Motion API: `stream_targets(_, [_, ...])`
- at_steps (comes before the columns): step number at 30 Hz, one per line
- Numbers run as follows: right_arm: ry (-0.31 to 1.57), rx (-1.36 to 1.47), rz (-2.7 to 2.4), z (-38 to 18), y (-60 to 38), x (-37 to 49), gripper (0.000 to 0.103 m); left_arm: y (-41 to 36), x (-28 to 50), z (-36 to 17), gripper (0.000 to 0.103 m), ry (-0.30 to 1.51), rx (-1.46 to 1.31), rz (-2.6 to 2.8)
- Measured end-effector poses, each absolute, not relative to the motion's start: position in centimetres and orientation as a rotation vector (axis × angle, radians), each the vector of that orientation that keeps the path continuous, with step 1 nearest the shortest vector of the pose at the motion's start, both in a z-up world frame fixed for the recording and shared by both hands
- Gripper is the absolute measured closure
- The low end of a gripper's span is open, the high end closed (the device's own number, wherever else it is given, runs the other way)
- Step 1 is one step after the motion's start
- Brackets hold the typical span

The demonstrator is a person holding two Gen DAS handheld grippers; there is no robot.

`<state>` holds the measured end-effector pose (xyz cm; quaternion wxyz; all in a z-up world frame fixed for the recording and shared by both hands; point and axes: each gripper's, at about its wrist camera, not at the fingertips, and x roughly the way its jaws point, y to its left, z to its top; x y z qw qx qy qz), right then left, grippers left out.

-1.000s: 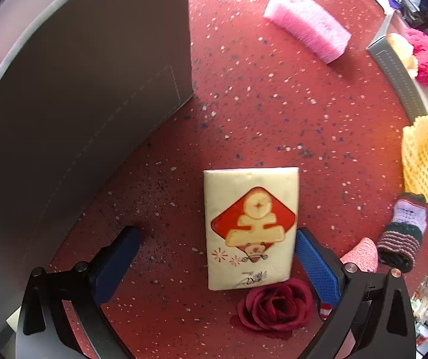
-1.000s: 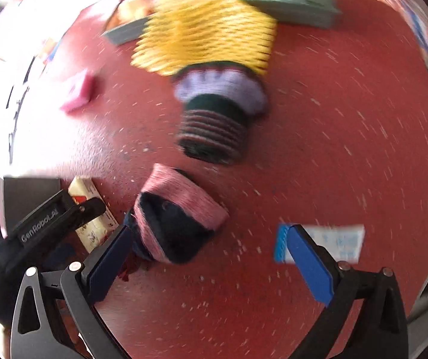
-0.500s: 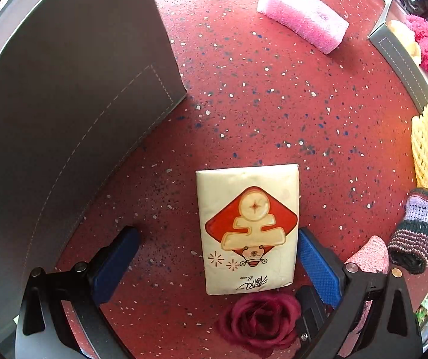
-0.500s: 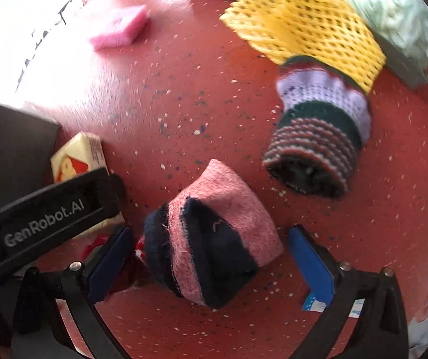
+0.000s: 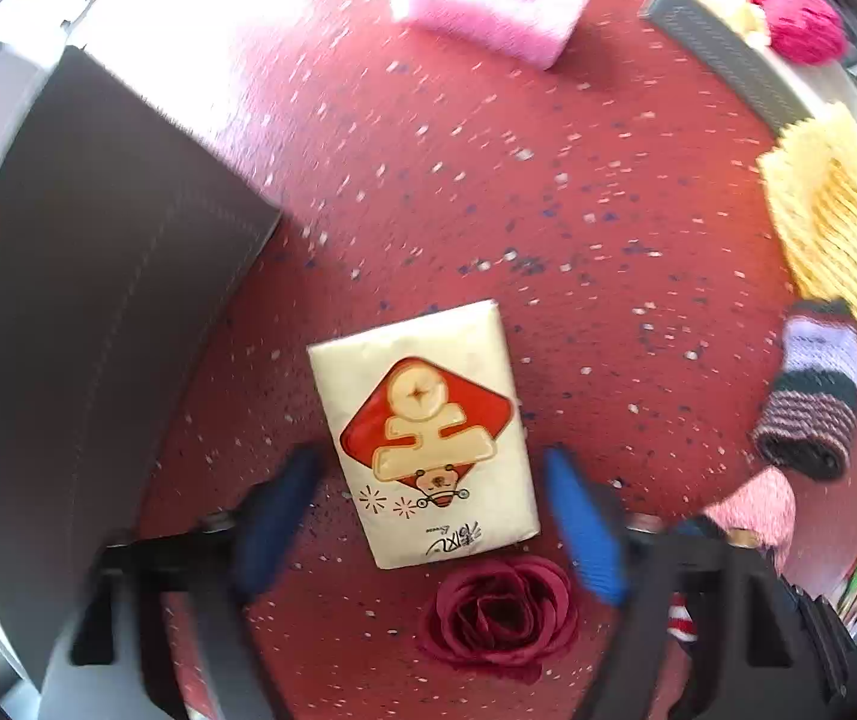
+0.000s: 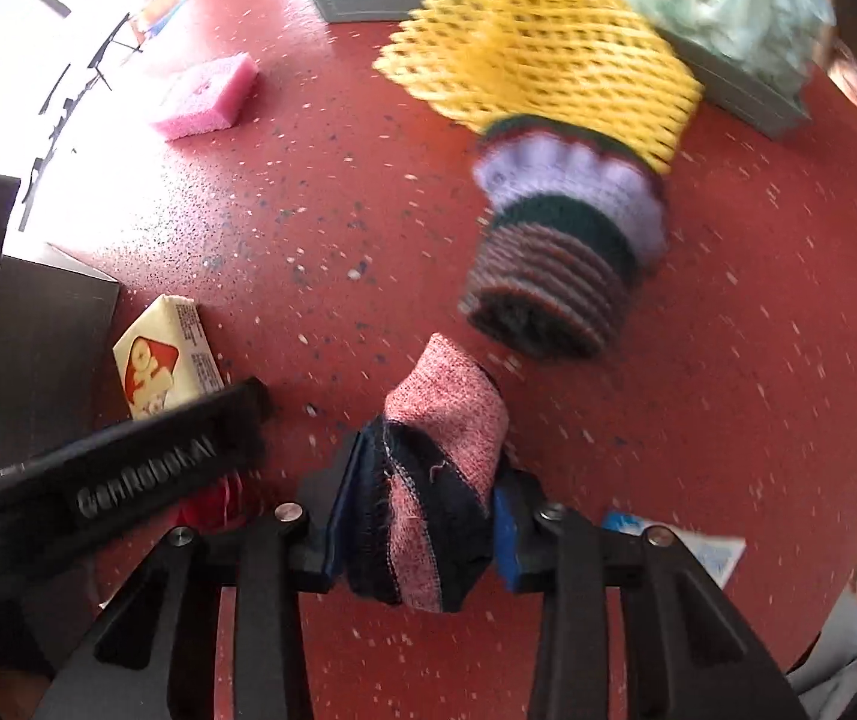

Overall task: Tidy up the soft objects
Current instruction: 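Grasp cartoon tissue pack with left tool while right tool grasps striped sock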

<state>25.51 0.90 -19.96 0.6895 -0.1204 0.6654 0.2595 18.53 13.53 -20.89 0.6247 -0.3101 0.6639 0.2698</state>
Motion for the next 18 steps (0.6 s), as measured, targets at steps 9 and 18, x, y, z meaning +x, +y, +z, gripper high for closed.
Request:
stream_targets(9, [1.524, -0.116, 0.513, -18.9, -4.3, 22.8, 0.062, 10.6, 19.7, -19.7, 0.045, 1.537, -0.532, 0.497])
stream_targets(18, [1.545, -0.059, 0.457, -18.3, -6.8, 20.9, 0.062, 7.5, 18.2, -15.9, 0.045, 1.484, -0.369, 0.379])
